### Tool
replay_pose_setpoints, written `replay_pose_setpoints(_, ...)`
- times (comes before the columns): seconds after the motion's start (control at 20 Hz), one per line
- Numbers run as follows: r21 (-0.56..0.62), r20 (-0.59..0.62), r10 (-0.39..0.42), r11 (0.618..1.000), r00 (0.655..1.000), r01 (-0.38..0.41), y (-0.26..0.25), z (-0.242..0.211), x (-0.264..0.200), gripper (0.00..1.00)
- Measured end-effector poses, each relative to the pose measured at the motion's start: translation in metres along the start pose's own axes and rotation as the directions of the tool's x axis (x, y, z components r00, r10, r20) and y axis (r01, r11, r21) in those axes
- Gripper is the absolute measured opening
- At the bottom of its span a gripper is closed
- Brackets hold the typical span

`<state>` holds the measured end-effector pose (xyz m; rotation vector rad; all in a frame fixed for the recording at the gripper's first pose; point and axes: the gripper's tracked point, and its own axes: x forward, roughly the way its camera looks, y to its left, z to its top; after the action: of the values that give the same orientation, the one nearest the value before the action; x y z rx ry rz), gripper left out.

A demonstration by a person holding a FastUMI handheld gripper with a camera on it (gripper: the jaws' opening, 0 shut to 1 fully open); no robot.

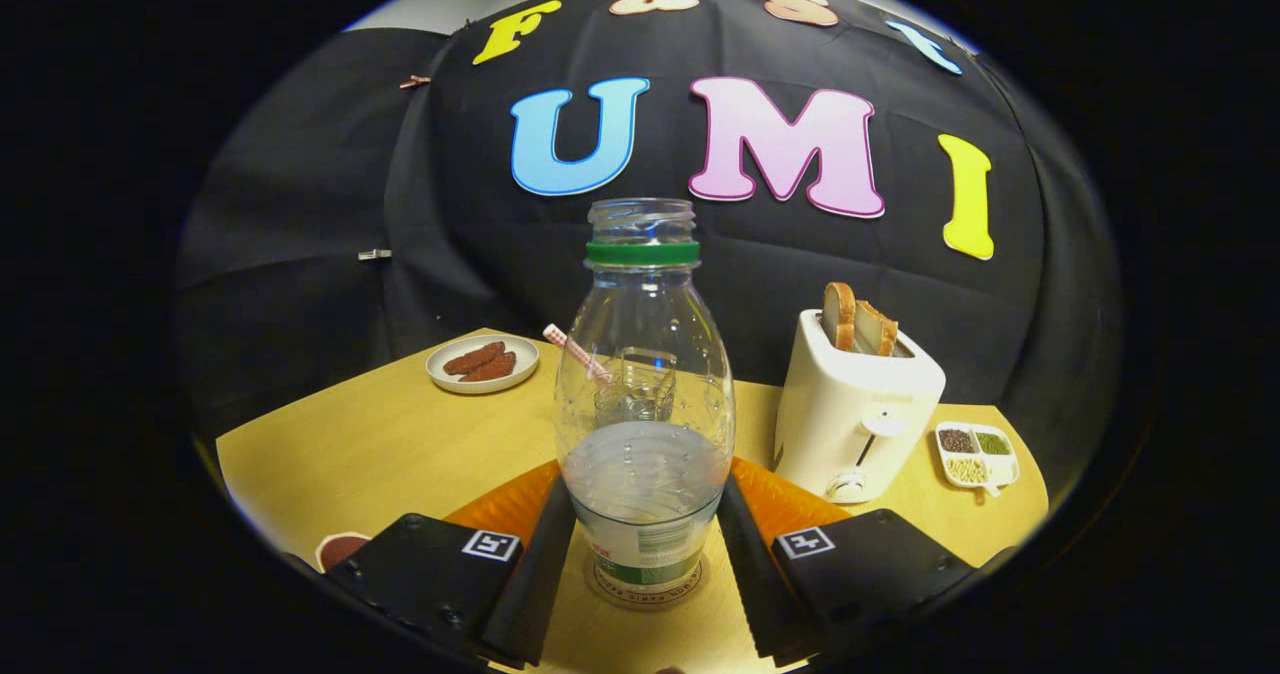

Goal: Take the bottle from table, then pour the juice into the cup, finally place the bottle on the coaster

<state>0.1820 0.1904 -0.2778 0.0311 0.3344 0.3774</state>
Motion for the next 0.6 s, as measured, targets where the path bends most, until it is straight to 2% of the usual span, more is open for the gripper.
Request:
replay_pose_setpoints(0.3, 0.06, -0.023, -0.019, 0.998, 1.0, 0.021, -0.01, -0.016, 0.013, 0.78)
replay_pose_setpoints(0.6, 0.032, -0.03, -0.014, 0.999, 0.999, 0.015, -0.013, -0.023, 0.014, 0.79)
